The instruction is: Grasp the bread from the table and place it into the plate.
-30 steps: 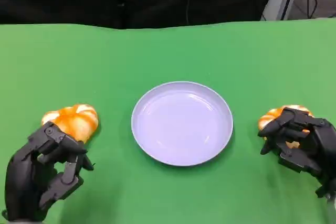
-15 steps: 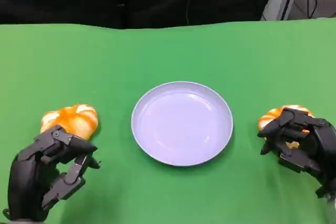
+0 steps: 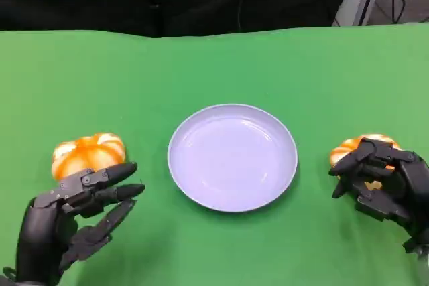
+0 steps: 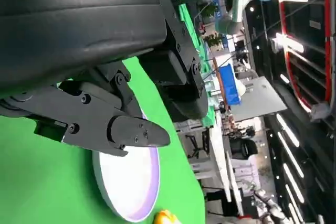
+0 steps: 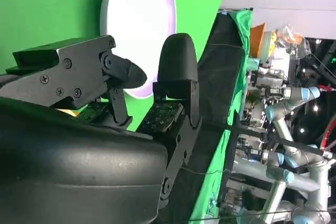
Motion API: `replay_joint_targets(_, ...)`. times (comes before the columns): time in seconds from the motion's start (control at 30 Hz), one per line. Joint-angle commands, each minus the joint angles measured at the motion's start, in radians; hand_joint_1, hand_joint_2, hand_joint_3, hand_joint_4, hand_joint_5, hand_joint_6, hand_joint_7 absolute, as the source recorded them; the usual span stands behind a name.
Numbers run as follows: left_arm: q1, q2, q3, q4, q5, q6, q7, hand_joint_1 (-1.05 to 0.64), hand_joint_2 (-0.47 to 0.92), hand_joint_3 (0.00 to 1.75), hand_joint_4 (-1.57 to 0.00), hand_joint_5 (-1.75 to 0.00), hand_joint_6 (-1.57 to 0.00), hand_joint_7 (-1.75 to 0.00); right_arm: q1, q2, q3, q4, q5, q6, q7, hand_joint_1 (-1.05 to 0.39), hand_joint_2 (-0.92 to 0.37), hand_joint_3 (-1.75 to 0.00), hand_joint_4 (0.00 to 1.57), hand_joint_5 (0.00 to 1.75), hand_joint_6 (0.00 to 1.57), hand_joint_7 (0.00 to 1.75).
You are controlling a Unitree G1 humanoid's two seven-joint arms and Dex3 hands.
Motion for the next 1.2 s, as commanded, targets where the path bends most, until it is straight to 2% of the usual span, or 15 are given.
replay_joint_targets(0.03,-0.02,0.039,0.002,0.04,0.03,-0.041,0.011,-0.38,0.92,0.09,-0.85,-0.01,-0.71,0.0,-0.013,-0.008,-0.008,0.004,0.008,0.005,-0.004,0.07,-0.83,-0.68,0.85,1.41,0.89,0.99)
replay_joint_targets(0.23,-0.023,0.078,-0.011,0.053,0.118,-0.071,0.044,-0.54,0.92,0.13,-0.63,0.0,-0.53,0.0,-0.014,-0.011,-0.005,0.008,0.0,-0.013,-0.009,0.08,-0.83,-0.68,0.84,1.42,0.88,1.01)
replay_joint_targets(0.63,-0.037,0.083,-0.015,0.084,0.159,-0.127,0.111,-0.61,0.92,0.15,-0.57,0.0,-0.5,0.0,-0.012,-0.009,-0.005,0.005,0.004,-0.002,-0.006,0.06,-0.83,-0.69,0.84,1.43,0.88,1.02)
replay_joint_targets(0.77,-0.064,0.118,0.017,0.134,0.349,-0.204,0.256,-0.65,0.92,0.2,-0.55,0.0,-0.48,0.0,-0.012,-0.008,-0.006,0.009,0.004,-0.006,-0.004,0.06,-0.83,-0.69,0.83,1.43,0.87,1.02)
replay_joint_targets(0.97,-0.081,0.176,0.004,0.146,0.555,-0.203,0.439,-0.65,0.92,0.23,-0.54,0.0,-0.49,-0.01,-0.013,-0.009,-0.005,0.011,0.002,-0.013,-0.005,0.07,-0.83,-0.7,0.83,1.43,0.87,1.02)
replay_joint_targets(1.2,-0.057,0.233,-0.036,0.021,0.898,0.014,0.776,-0.68,0.92,0.21,-0.51,0.0,-0.44,0.0,-0.009,-0.005,-0.001,0.005,-0.003,-0.009,-0.017,0.07,-0.81,-0.72,0.84,1.44,0.88,1.03)
